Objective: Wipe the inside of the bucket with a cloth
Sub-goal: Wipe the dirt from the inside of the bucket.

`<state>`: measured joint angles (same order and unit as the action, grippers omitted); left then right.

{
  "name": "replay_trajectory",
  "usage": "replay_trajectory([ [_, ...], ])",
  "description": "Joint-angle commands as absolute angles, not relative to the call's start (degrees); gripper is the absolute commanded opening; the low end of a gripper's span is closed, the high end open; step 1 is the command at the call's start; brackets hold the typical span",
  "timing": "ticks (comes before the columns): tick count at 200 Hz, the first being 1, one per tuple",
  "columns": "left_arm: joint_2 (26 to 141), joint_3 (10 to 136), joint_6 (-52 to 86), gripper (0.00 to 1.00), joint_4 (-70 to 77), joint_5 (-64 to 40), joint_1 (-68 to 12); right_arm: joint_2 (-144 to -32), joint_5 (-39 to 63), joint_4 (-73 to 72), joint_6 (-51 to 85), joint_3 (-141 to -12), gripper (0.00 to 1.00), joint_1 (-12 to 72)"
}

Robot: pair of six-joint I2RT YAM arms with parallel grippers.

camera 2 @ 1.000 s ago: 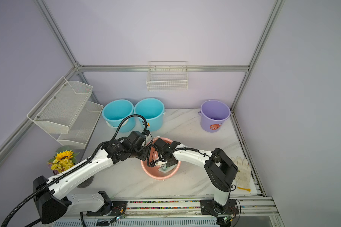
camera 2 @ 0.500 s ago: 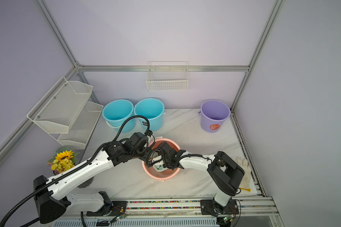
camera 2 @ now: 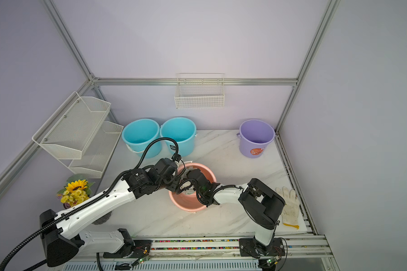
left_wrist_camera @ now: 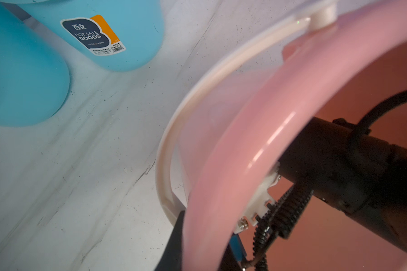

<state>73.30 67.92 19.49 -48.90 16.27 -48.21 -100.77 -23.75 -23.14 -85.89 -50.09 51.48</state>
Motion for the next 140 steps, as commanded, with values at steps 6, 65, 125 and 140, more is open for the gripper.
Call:
replay_trajectory([
  [6,74.33,69.82,20.38,0.0,-44.58,9.9,-50.54,-100.33,-30.61,-14.37,-87.59,-52.71,0.0,52.27],
  [65,76.79,71.38,20.05,0.0,-43.05,9.91,-50.54,-94.67,-31.56,6.39,-75.73,-52.75,0.0,52.28],
  [125,77.95,74.97,18.72,0.0,-43.69,11.09,-50.54,-96.64,-23.44,25.74,-65.24,-57.66,0.0,52.67],
  [140,78.35,74.86,18.72,0.0,-43.42,10.52,-50.54,-97.19,-14.79,36.48,-62.37,-61.71,0.0,52.83],
])
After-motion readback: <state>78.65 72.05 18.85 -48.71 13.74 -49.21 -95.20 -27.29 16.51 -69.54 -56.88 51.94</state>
